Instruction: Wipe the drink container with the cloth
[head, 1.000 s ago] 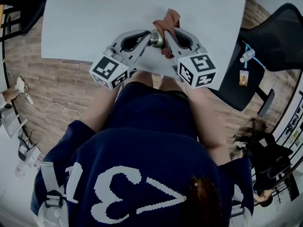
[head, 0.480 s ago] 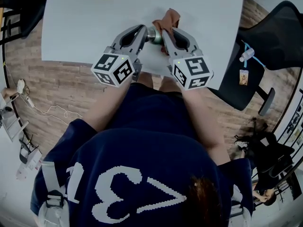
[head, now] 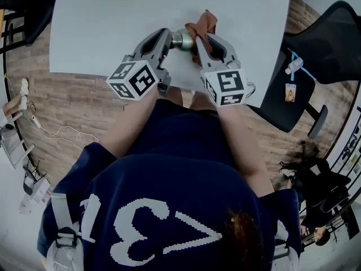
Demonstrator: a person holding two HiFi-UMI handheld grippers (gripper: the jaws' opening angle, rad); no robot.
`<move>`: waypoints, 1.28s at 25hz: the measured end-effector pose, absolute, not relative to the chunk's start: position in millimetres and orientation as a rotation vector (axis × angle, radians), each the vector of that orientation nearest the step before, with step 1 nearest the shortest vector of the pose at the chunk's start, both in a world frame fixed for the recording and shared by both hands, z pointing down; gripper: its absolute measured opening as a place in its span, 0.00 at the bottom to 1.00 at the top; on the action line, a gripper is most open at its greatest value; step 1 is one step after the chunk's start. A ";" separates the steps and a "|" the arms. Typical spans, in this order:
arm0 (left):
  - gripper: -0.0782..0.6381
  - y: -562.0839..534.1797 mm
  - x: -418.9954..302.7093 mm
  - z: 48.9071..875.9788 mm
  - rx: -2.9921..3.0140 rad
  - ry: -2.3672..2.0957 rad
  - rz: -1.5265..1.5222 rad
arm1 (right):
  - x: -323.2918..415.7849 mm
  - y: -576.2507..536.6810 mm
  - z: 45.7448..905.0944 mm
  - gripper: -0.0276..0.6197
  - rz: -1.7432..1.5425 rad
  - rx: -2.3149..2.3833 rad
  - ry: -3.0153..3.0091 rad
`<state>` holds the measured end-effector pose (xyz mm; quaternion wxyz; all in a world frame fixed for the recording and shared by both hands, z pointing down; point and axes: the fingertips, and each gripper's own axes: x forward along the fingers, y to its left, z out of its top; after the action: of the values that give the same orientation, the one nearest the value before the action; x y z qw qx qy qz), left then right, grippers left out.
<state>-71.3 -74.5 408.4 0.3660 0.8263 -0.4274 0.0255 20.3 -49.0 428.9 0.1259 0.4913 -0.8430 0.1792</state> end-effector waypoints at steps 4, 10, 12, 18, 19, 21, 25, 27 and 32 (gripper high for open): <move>0.15 -75.1 -65.7 406.2 2.230 -0.942 0.064 | 30.3 -53.0 436.0 0.13 0.542 1.456 -2.436; 0.15 -66.5 -52.7 396.5 2.466 -0.777 0.112 | 37.2 -66.5 440.4 0.13 0.542 1.483 -2.420; 0.14 -69.6 -50.8 394.7 2.478 -0.832 0.073 | 39.2 -69.2 441.7 0.13 0.542 1.495 -2.415; 0.13 -86.4 -47.9 394.8 2.343 -1.007 -0.003 | 38.2 -68.7 433.2 0.13 0.595 1.545 -2.448; 0.13 -89.8 -49.4 396.0 2.317 -1.034 -0.004 | 34.9 -67.1 428.0 0.13 0.601 1.542 -2.472; 0.13 -96.5 -54.6 399.4 2.246 -1.078 -0.023 | 24.0 -64.4 415.5 0.13 0.598 1.528 -2.526; 0.13 -105.7 -66.3 407.2 2.080 -1.145 -0.095 | -0.2 -60.4 400.9 0.13 0.488 1.475 -2.595; 0.13 -108.0 -68.0 408.9 2.033 -1.160 -0.114 | 7.0 -60.8 408.8 0.13 0.463 1.498 -2.550; 0.13 -110.5 -71.1 411.7 1.962 -1.181 -0.124 | 58.1 -62.4 456.6 0.13 0.562 1.614 -2.341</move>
<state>-71.1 -110.5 411.7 0.4115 0.7796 -0.4695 -0.0493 58.1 -62.4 456.6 0.1214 0.5528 -0.8017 0.1924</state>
